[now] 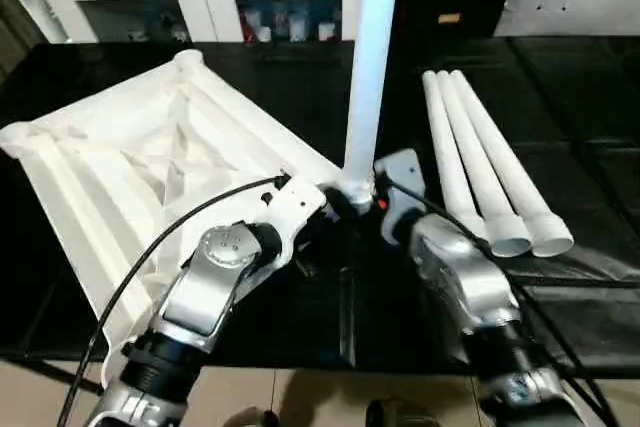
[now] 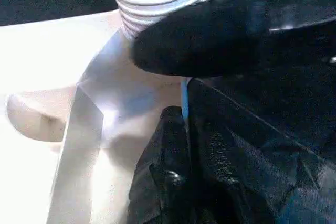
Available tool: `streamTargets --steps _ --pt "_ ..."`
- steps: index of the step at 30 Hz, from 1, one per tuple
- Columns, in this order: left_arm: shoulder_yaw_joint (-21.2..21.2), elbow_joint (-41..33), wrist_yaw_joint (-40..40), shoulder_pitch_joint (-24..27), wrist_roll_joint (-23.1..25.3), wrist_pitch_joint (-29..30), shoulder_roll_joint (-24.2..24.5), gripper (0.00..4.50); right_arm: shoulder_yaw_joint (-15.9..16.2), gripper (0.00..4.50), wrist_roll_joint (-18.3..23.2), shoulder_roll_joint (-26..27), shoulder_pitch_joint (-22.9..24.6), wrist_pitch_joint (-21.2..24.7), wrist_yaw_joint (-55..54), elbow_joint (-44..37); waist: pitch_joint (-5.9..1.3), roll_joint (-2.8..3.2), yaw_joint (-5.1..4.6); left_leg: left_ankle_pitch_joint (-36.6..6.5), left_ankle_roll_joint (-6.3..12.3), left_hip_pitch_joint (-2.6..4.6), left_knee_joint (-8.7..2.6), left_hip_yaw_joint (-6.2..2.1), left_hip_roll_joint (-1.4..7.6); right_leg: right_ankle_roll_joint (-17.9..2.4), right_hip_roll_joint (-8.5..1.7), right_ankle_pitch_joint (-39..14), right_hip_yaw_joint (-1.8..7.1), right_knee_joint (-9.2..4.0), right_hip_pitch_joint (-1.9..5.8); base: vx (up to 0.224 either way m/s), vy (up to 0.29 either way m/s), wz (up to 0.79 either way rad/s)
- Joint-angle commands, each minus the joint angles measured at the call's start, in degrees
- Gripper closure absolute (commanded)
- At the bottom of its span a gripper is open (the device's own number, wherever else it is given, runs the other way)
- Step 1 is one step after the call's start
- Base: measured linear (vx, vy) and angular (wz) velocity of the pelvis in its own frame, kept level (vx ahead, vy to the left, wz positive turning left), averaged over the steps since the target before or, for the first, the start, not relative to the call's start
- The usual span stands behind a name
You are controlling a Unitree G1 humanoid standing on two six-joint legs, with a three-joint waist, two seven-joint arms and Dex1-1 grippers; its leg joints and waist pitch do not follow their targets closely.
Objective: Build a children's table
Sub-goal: Rotate leg to tighten
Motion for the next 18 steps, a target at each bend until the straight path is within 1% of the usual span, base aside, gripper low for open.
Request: streamTargets --steps 1,4,5,7,8,9,11,15,16,17,18 --pt "0.7 -1.1 -0.5 -2.3 -0.2 -2.7 0.8 4.50 1.2 0.04 0.9 -0.6 1.7 2.0 2.5 -2.4 -3.87 -0.15 0.20 -7.3 5.37 -0.13 -3.43 -1.12 2.67 -12.3 -4.49 -10.3 3.12 -4.75 3.50 0.000 0.000 0.00" --pt "0.5 -0.6 -1.0 -2.4 -0.3 -3.2 1.5 4.50 0.5 0.04 2.7 -1.7 2.9 3.7 3.8 -5.5 -3.92 -0.25 0.35 -7.5 5.29 -0.13 -3.50 -1.19 2.67 -12.0 -4.48 -10.7 3.14 -4.74 3.57 0.000 0.000 0.00" --pt "0.4 -0.4 -1.0 -2.4 -0.3 -3.3 1.6 4.50 0.4 0.04 2.8 -2.0 3.1 3.9 4.0 -6.1 -3.93 -0.14 0.37 -7.4 5.25 -0.10 -3.49 -1.21 2.69 -12.0 -4.51 -10.7 3.13 -4.72 3.54 0.000 0.000 0.00" --pt "0.3 -0.1 -1.4 -2.4 -0.4 -3.6 1.9 4.50 0.3 0.04 3.2 -3.6 3.8 4.4 5.1 -8.0 -3.94 -0.23 0.38 -7.4 5.21 -0.10 -3.46 -1.19 2.64 -12.0 -4.39 -10.2 3.09 -4.78 3.54 0.000 0.000 0.00" --pt "0.3 0.0 -1.5 -2.4 -0.4 -3.7 2.0 4.50 0.1 0.04 3.3 -4.0 3.9 4.6 5.4 -8.3 -3.95 -0.14 0.40 -7.1 5.28 -0.14 -3.40 -1.18 2.59 -12.0 -4.40 -9.9 3.13 -4.72 3.56 0.000 0.000 0.00" --pt "0.3 0.0 -1.5 -2.4 -0.5 -3.8 2.1 4.50 0.0 0.04 3.6 -4.3 3.9 4.9 5.7 -8.6 -4.01 -0.18 0.45 -7.0 5.26 -0.12 -3.40 -1.19 2.64 -12.1 -4.45 -9.7 3.12 -4.69 3.58 0.000 0.000 0.00" --pt "0.2 0.1 -1.7 -2.3 -0.7 -3.9 2.3 4.50 0.3 0.04 3.6 -4.9 4.0 5.0 6.5 -9.1 -4.03 -0.17 0.44 -6.9 5.29 -0.13 -3.37 -1.19 2.62 -12.3 -4.47 -9.5 3.11 -4.66 3.58 0.000 0.000 0.00" --pt "0.0 0.2 -2.2 -2.2 -0.9 -4.3 2.6 4.50 0.5 0.04 4.0 -5.8 4.4 6.1 7.5 -11.0 -4.20 -0.23 0.62 -5.2 6.01 -0.23 -3.24 -1.21 2.64 -12.9 -4.42 -6.6 3.13 -4.34 3.68 0.000 0.000 0.00" --pt "-0.2 0.3 -3.1 -2.0 -1.3 -5.0 3.0 4.50 1.1 0.04 4.3 -7.4 4.5 6.7 9.1 -12.4 -4.20 -0.06 0.66 -5.4 6.14 -0.18 -3.21 -1.18 2.64 -13.1 -4.44 -6.6 3.08 -4.39 3.61 0.000 0.000 0.00" --pt "-0.2 0.3 -3.1 -2.0 -1.3 -5.0 3.0 4.50 1.1 0.04 4.3 -7.4 4.5 6.7 9.1 -12.4 -4.20 -0.16 0.83 -5.4 6.20 -0.15 -3.22 -1.20 2.67 -12.9 -4.40 -6.6 3.09 -4.40 3.71 0.000 0.000 0.00" --pt "-0.4 0.5 -4.0 -1.9 -1.6 -5.8 3.5 4.50 1.6 0.04 4.6 -8.8 4.7 7.1 10.9 -13.5 -4.20 -0.25 0.93 -5.3 6.31 -0.15 -3.22 -1.18 2.71 -13.0 -4.39 -6.4 3.10 -4.36 3.66 0.000 0.000 0.00"
